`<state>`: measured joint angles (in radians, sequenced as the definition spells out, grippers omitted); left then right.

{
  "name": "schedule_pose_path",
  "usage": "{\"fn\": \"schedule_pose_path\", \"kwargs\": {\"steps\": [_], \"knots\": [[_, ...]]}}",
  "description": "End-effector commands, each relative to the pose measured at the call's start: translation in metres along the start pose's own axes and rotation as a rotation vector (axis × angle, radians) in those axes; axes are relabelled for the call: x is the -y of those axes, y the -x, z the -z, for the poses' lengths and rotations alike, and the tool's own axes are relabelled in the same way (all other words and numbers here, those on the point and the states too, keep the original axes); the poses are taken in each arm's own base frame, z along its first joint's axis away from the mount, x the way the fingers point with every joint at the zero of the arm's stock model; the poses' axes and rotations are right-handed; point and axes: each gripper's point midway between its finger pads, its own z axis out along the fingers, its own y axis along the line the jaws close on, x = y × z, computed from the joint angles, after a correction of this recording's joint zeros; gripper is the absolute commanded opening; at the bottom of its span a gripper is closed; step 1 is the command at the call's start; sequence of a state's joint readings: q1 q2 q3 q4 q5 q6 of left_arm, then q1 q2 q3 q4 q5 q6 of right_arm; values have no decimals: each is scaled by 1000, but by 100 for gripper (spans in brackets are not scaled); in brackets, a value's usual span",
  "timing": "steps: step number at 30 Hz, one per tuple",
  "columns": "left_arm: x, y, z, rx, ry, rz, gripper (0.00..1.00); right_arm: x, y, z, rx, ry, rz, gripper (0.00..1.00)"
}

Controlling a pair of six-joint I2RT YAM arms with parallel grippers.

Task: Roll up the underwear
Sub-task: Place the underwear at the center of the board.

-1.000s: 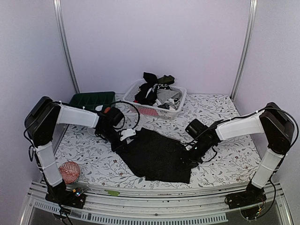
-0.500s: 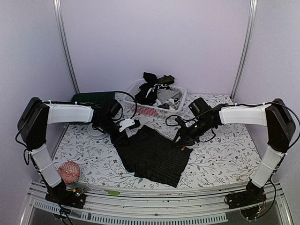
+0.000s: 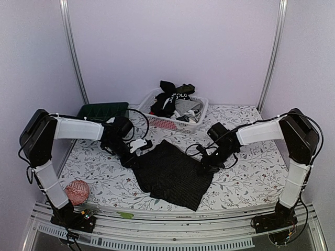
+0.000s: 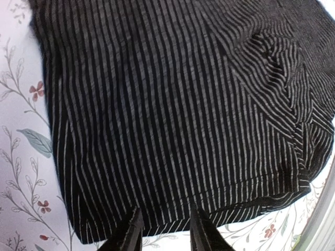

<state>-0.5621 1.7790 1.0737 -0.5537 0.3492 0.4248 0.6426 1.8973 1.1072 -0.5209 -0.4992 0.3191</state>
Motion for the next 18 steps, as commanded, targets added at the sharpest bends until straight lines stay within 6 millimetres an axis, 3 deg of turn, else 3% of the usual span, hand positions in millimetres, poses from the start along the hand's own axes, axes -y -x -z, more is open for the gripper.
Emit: {"fn": "schedule_pose_path", "kwargs": {"steps": [1,4,7,12,18], "knots": [[-16,-10,-14,-33,25,54,32,17,-68,-4,-129,-19,-77,20],[-27,-4,-30,-49,22,47,32,-2,-89,-9,-175,33,-52,20],[-43,-4,-55,-94,30,36,29,-22,-94,-14,-202,76,-19,20],[-78,21,-79,-104,87,-8,23,-50,-83,-6,-178,159,-30,21],[-123,70,-91,-57,182,-76,22,-77,-56,20,-83,215,8,33]]}}
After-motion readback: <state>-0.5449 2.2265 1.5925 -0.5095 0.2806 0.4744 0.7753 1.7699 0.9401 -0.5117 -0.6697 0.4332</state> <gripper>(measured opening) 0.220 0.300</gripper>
